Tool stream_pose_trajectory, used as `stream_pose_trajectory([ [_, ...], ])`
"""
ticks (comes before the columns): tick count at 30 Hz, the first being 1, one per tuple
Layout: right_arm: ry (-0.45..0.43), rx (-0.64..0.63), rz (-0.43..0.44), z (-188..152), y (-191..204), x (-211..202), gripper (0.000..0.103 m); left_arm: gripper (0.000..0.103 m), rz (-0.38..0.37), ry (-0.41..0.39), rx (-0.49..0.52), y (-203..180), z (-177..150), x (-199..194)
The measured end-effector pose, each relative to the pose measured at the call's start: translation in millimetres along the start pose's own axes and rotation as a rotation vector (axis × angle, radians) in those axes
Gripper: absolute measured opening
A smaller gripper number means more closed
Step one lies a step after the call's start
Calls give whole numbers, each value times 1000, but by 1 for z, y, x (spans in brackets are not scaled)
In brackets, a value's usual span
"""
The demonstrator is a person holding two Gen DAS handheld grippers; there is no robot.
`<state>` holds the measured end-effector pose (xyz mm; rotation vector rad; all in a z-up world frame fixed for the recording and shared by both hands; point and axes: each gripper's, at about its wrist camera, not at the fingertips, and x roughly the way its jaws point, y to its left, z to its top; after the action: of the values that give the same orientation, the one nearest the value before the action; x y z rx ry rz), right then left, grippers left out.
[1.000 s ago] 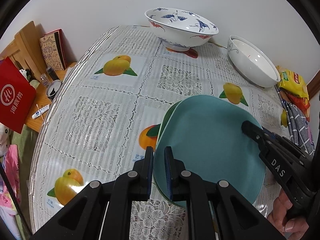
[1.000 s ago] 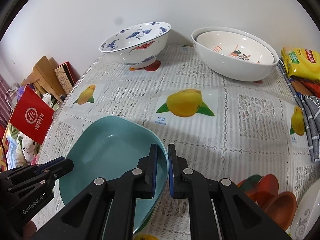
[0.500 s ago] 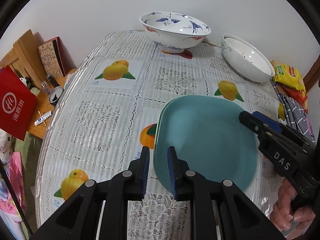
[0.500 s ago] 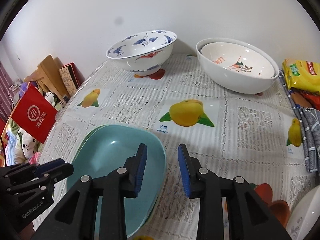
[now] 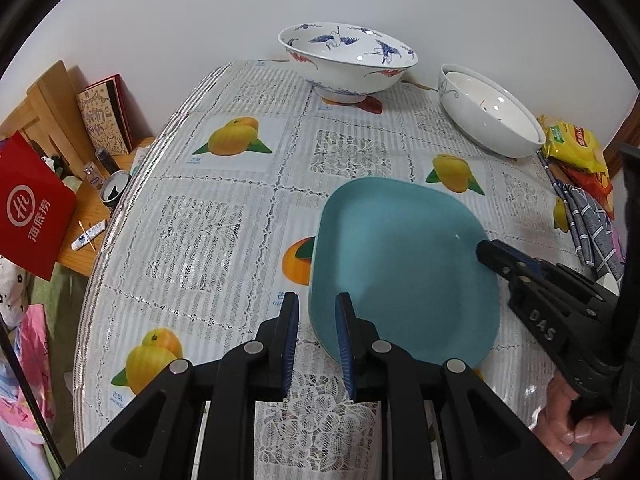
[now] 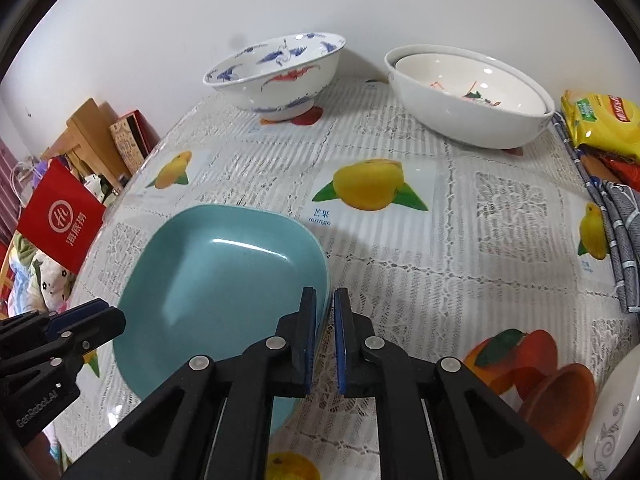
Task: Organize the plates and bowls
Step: 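Open both grippers to release the teal-blue plate and withdraw, then move left gripper to the dark brown bowl while right gripper moves to the terracotta bowl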
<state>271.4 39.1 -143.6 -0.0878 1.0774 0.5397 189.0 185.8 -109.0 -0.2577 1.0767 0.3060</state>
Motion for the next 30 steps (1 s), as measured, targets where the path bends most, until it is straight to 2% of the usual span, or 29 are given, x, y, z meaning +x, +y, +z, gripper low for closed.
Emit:
stream_pose_trajectory([
  [2, -12, 8, -1, 0, -2, -10, 13, 18, -10, -5, 6, -3, -1, -5],
  [6, -60, 29, -31, -6, -11, -49, 33, 18, -27, -42, 34, -18, -5, -24],
  [9, -110, 36, -63, -17, -19, -83, 42, 28, -32, -82, 55, -37, -10, -42],
  [12, -175, 51, -113, -33, -33, -123, 54, 29, -60, -110, 82, -57, -16, -56],
  [16, -252, 87, -219, -58, -60, -175, 59, 30, -97, -139, 124, -93, -25, -76],
  [22, -295, 174, -332, -94, -112, -228, 60, 31, -114, -185, 168, -141, -37, -96],
  [25, -292, 243, -348, -113, -139, -249, 61, 31, -128, -193, 196, -162, -43, -100],
  [27, -287, 278, -356, -125, -154, -260, 61, 31, -163, -187, 213, -175, -47, -102],
  [30, -270, 300, -393, -138, -166, -269, 61, 31, -165, -190, 238, -190, -50, -106],
])
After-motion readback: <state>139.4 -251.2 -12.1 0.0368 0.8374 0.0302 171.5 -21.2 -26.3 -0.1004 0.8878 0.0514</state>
